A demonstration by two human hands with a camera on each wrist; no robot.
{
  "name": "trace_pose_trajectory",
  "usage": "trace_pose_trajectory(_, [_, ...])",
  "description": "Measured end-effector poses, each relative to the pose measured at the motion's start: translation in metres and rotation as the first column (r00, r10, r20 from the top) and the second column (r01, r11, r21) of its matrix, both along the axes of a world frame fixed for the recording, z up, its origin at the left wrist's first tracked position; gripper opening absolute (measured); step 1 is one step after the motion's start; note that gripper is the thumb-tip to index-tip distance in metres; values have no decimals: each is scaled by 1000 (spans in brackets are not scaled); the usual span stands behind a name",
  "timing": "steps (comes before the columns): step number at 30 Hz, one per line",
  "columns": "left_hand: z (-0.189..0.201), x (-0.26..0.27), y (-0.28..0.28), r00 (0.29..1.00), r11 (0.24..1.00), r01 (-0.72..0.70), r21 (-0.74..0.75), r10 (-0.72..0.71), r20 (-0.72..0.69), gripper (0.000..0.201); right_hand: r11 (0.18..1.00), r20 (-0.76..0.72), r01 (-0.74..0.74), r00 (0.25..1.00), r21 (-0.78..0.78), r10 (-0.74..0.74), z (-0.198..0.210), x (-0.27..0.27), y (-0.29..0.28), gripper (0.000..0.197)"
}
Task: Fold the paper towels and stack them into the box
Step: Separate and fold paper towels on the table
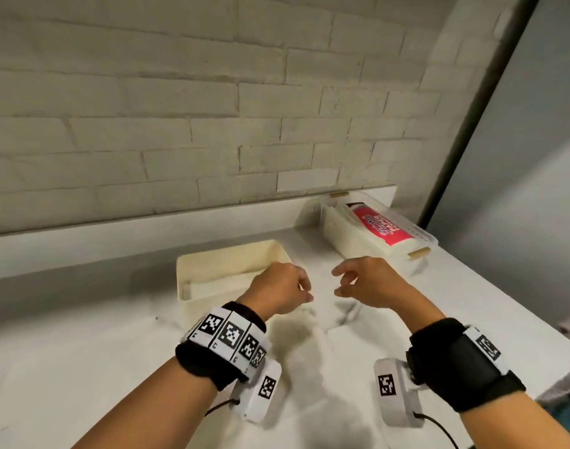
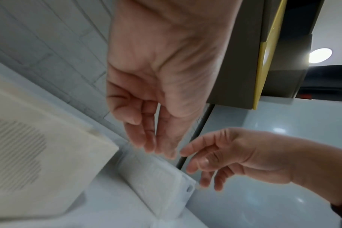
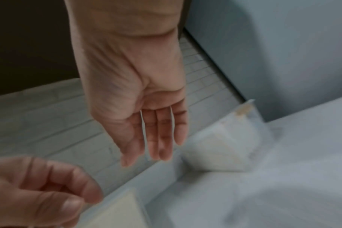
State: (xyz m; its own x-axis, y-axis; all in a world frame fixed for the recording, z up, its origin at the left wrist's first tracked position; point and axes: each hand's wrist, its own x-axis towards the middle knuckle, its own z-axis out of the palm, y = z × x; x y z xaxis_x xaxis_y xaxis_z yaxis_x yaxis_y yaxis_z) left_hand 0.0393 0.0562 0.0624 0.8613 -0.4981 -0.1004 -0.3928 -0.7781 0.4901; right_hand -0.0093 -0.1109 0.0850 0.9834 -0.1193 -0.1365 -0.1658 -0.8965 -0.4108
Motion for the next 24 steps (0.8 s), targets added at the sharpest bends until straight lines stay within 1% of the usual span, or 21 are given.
trace_pose_trajectory(4, [-26,-23,-16,994,997,73,32,-70,-88,26,990,-54,124,991,68,-120,-38,-39,-29,32])
trace_pose_trajectory(10, [-50,-31,-38,992,992,92,82,-85,-95,22,957,-167,289,944,1,-285,-92,-64,-52,30])
trace_pose_trajectory(12, [-60,-31,-46,991,989,103,108,-92,-99,21,954,-186,299,936,-32,-300,-104,-70,-54,32])
trace_pose_trajectory(17, [-81,-24,-62,990,980,102,171,-84,-109,35,951,-209,302,928,-66,-310,-120,-74,-52,32])
trace_pose_trajectory(20, [-91,-20,-71,991,984,85,156,-68,-116,44,945,-196,315,925,-90,-326,-122,-69,-52,35])
trace_pose_trajectory(24, [-102,-18,-83,988,989,81,128,-63,-139,48,939,-198,322,919,-124,-341,-122,-63,-51,45])
